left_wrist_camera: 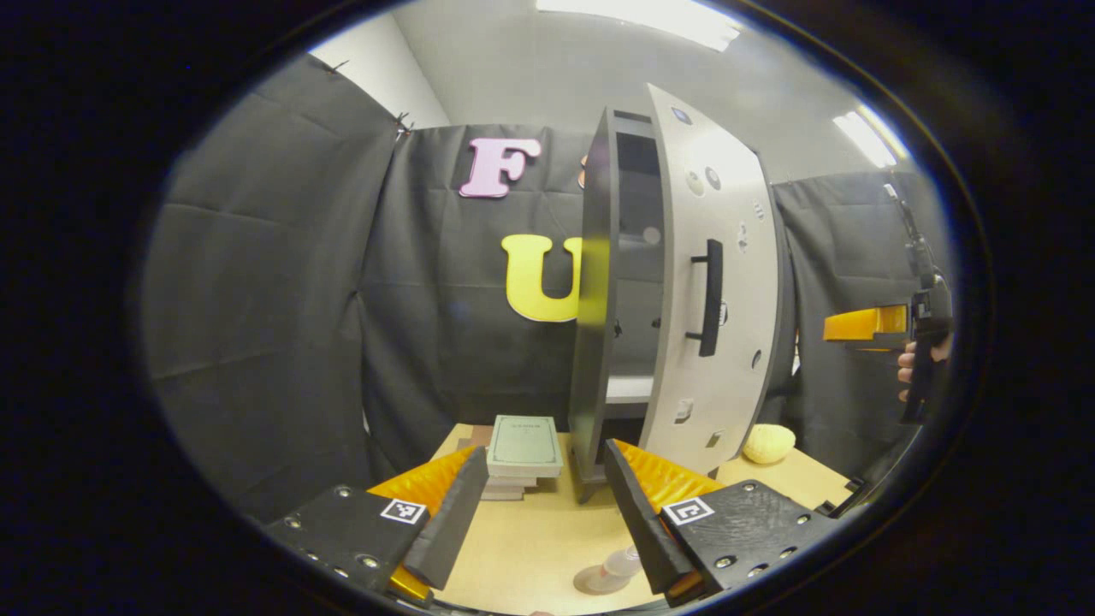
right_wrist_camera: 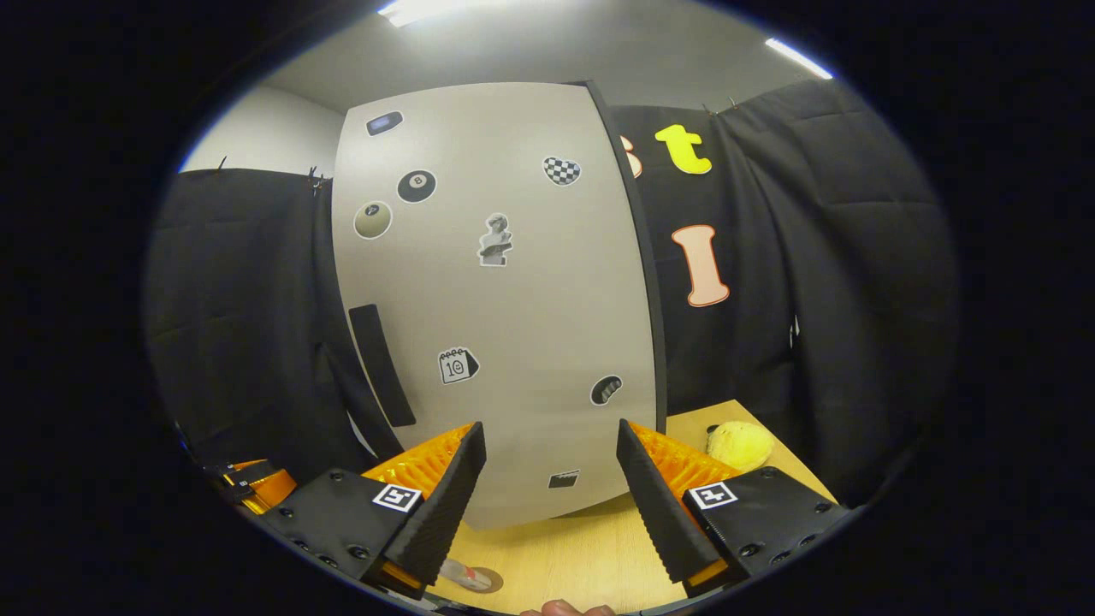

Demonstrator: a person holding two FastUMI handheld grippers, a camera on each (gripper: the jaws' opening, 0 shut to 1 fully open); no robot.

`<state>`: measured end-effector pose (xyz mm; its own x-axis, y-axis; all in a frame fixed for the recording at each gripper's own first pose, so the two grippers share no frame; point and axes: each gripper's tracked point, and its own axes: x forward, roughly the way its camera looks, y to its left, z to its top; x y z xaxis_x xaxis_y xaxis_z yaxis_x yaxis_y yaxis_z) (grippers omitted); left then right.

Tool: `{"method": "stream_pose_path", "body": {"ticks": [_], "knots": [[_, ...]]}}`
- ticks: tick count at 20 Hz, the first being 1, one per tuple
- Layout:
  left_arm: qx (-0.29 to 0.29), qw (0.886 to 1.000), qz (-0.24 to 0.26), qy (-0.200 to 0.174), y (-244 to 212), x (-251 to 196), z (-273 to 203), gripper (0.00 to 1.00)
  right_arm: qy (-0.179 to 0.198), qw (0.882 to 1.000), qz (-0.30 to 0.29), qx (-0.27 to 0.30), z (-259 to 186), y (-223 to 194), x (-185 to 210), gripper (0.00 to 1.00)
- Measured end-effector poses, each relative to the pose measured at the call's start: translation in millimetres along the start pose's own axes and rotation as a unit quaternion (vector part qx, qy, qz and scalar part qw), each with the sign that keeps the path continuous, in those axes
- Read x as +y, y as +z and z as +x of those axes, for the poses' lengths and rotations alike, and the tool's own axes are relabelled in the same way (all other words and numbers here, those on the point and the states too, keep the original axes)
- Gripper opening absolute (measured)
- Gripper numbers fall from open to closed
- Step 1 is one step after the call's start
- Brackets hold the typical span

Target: Open the cabinet door with the right hand, grasp the bottle in the cabinet with the left hand and place it on the coaster, then close the cabinet door with the right hand.

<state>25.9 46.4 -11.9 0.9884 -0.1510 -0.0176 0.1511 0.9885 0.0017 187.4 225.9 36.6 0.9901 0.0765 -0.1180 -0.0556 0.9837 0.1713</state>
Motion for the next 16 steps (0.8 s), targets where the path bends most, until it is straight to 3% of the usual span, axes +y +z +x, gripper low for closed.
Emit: {"method": "stream_pose_path", "body": {"ticks": [7,8,12,16], "knots": [[-0.008,1.0,0.004,-0.028,5.9,-16.2,2.4,0.83,-0.033,0.999,0.011,-0.018,-17.1,2.5,-24.7,0.98],[-0.009,0.999,0.002,-0.032,6.2,-18.3,1.6,0.87,-0.038,0.999,0.012,-0.019,-19.8,2.5,-28.1,0.98],[-0.016,0.999,-0.005,-0.046,12.8,-24.6,3.6,0.82,-0.058,0.998,0.014,-0.024,-28.8,0.4,-39.3,0.98],[-0.036,0.998,-0.006,-0.049,29.2,-30.9,22.4,0.85,-0.074,0.997,0.011,-0.03,-40.6,0.5,-53.0,0.98]]}}
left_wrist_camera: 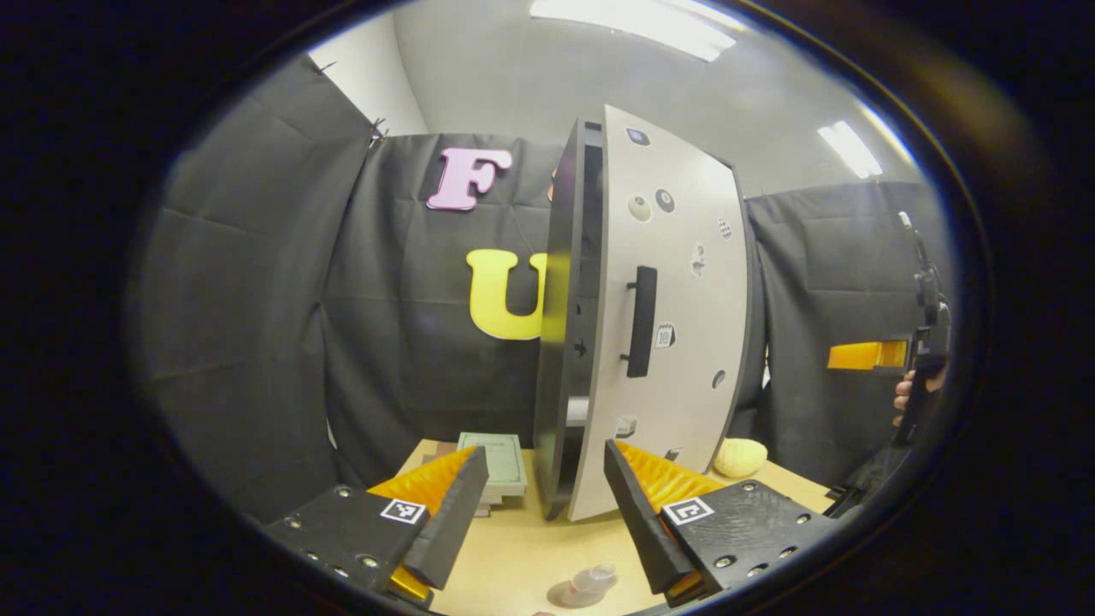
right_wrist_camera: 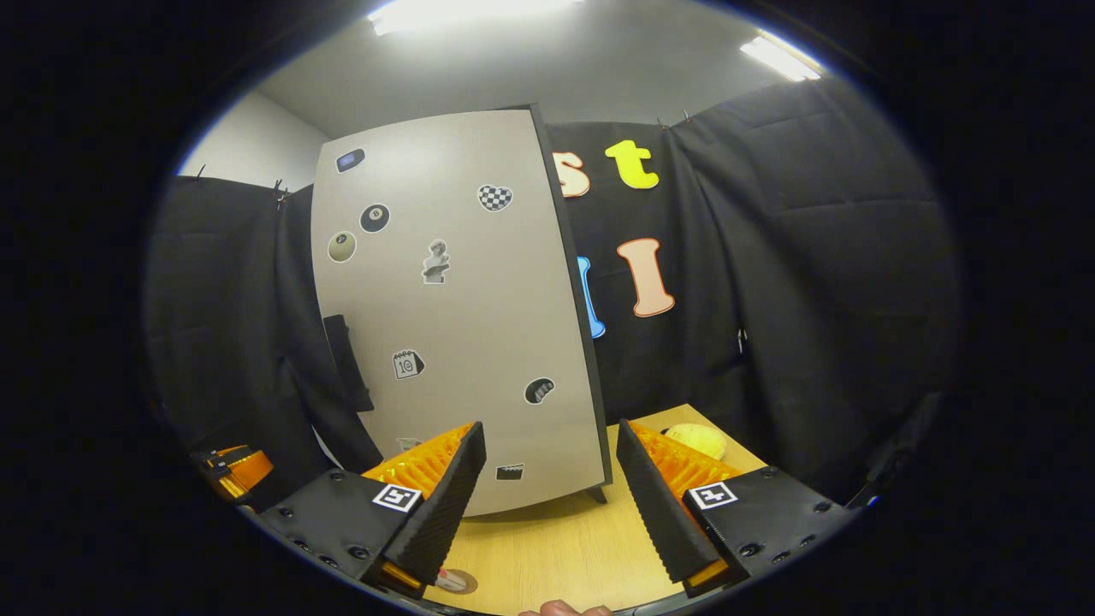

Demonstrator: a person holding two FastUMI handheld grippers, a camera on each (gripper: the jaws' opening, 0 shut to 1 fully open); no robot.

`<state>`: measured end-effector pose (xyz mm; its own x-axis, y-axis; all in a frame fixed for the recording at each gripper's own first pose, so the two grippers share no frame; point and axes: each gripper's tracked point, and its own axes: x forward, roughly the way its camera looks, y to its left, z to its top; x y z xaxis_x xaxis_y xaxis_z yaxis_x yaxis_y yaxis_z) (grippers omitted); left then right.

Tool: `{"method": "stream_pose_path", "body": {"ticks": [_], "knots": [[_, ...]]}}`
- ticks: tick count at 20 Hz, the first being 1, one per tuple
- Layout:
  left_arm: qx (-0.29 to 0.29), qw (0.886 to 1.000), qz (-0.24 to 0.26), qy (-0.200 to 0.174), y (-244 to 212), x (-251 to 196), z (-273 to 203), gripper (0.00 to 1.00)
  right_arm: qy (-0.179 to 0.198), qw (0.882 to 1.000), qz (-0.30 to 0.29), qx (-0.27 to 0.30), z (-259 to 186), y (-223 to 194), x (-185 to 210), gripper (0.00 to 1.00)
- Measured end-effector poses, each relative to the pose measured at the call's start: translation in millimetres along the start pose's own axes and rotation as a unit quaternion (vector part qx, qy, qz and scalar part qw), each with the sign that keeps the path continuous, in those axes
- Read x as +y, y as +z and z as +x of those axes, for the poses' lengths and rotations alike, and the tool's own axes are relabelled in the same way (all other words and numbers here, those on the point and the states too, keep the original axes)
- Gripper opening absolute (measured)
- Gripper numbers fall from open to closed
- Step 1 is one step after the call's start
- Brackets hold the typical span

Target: Open the cabinet door with the right hand, grasp the bottle in the cabinet with the left hand and place it on the coaster, then close the cabinet door with the right hand.

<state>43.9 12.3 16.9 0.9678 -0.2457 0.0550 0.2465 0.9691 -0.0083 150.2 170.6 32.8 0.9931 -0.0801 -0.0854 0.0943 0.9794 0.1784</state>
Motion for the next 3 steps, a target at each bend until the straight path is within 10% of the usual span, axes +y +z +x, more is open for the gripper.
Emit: {"method": "stream_pose_path", "body": {"ticks": [3], "knots": [[-0.007,1.0,0.004,-0.002,3.5,-5.4,4.3,0.84,-0.017,1.0,-0.005,-0.011,-4.5,3.4,-13.9,0.98]]}}
